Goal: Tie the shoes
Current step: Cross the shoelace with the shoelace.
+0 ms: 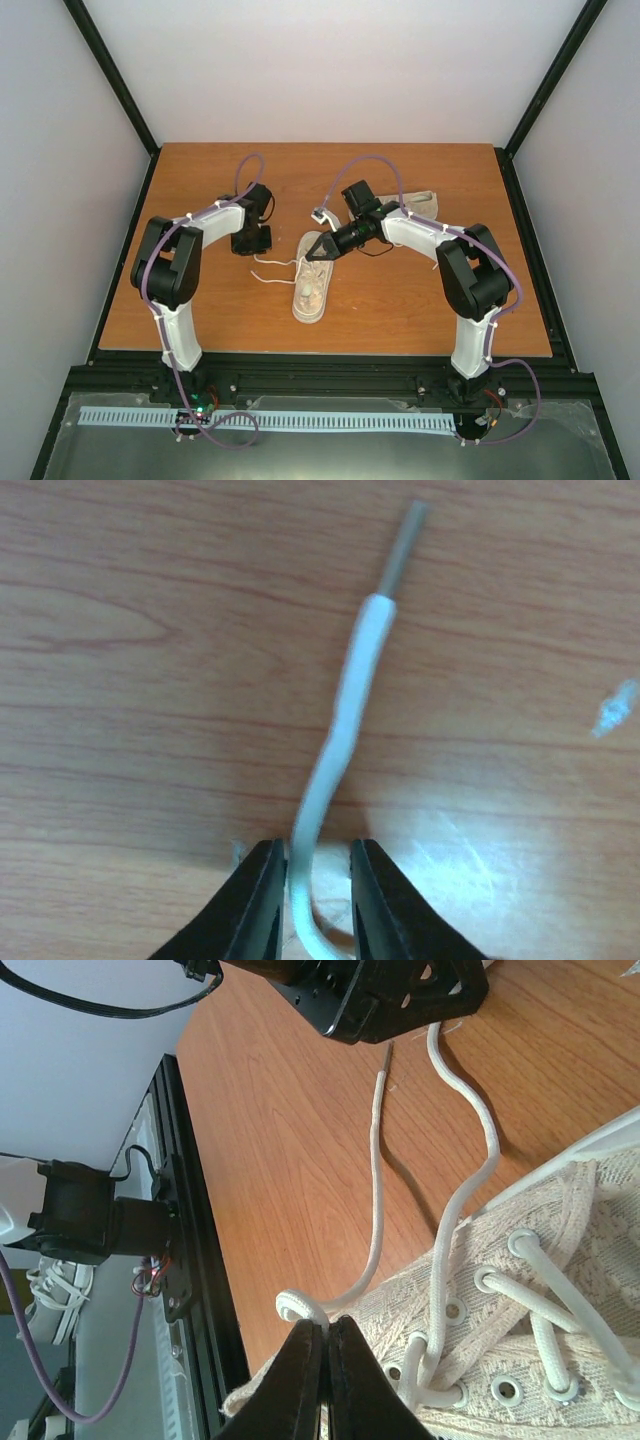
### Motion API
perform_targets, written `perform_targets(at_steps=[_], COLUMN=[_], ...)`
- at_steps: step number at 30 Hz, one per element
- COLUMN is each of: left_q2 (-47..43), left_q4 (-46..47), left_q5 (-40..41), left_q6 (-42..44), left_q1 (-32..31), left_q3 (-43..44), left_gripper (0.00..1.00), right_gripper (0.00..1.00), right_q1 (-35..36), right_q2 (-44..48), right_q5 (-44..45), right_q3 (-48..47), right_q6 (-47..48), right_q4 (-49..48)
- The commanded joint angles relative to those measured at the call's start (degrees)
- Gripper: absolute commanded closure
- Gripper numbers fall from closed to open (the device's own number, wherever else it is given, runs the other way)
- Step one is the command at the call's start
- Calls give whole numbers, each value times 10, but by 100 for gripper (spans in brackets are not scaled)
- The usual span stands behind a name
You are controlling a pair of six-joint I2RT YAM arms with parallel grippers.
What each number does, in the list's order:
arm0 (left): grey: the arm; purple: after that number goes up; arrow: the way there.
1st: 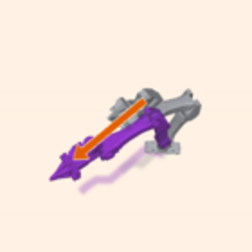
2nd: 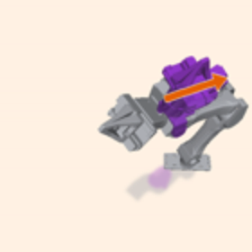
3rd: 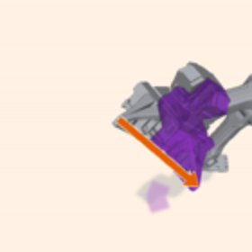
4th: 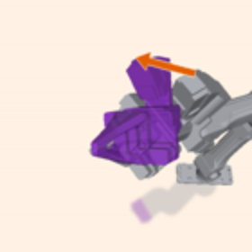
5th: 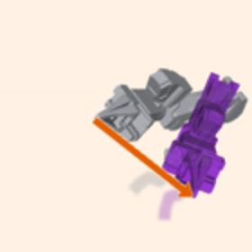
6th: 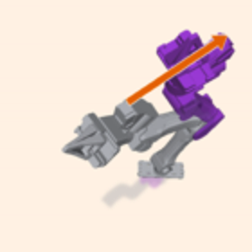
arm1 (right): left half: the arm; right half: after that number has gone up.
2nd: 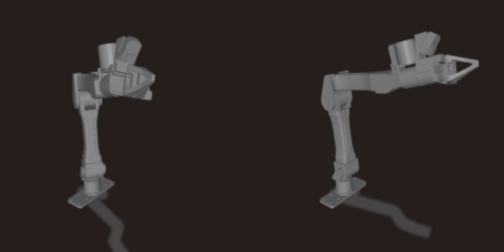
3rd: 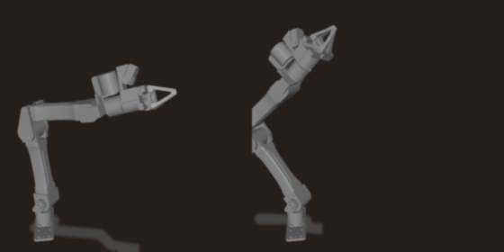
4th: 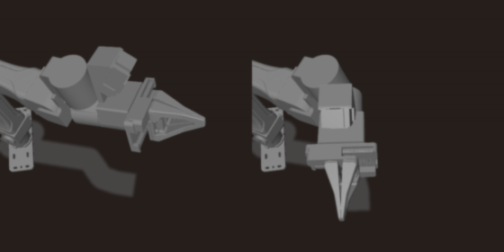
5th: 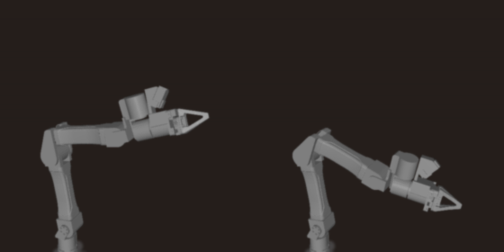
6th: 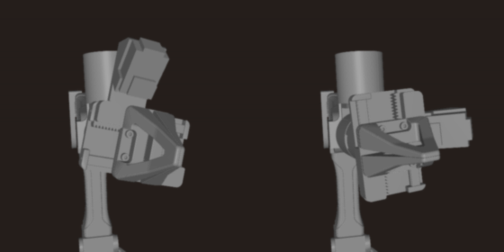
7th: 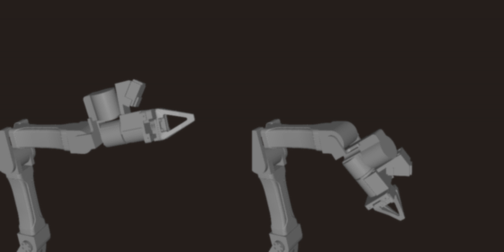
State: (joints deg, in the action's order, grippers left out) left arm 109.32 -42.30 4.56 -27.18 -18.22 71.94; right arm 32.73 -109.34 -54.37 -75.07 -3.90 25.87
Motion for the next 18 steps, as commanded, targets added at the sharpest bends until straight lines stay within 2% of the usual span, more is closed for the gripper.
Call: perform_targets(at_steps=[1, 4, 8, 10, 13, 16, 18], left_q2=[16, -3, -80, -148, -232, -310, -360], left_q4=[8, 17, 55, 100, 173, 209, 211], left_q5=[0, 26, 38, -14, -134, -232, -265], left_q6=[-12, -16, -11, 6, 29, 40, 46], left_q1=[7, 7, 7, 7, 6, -5, -25], left_q3=[-8, -27, -60, -90, -136, -193, -222], left_gripper=[86, 99, 99, 99, 99, 99, 99], right_gripper=[97, 97, 97, 97, 97, 97, 97], right_q1=[3, 3, 3, 3, 3, 3, 2], right_q2=[-6, 0, 4, 5, 7, 7, 6], right_q5=[7, 14, 21, 27, 33, 38, 42], right_q3=[-15, -13, -10, -10, -10, -12, -14], right_q6=[3, -4, -14, -20, -34, -48, -56], right_q4=[-1, -7, -14, -17, -27, -35, -36])
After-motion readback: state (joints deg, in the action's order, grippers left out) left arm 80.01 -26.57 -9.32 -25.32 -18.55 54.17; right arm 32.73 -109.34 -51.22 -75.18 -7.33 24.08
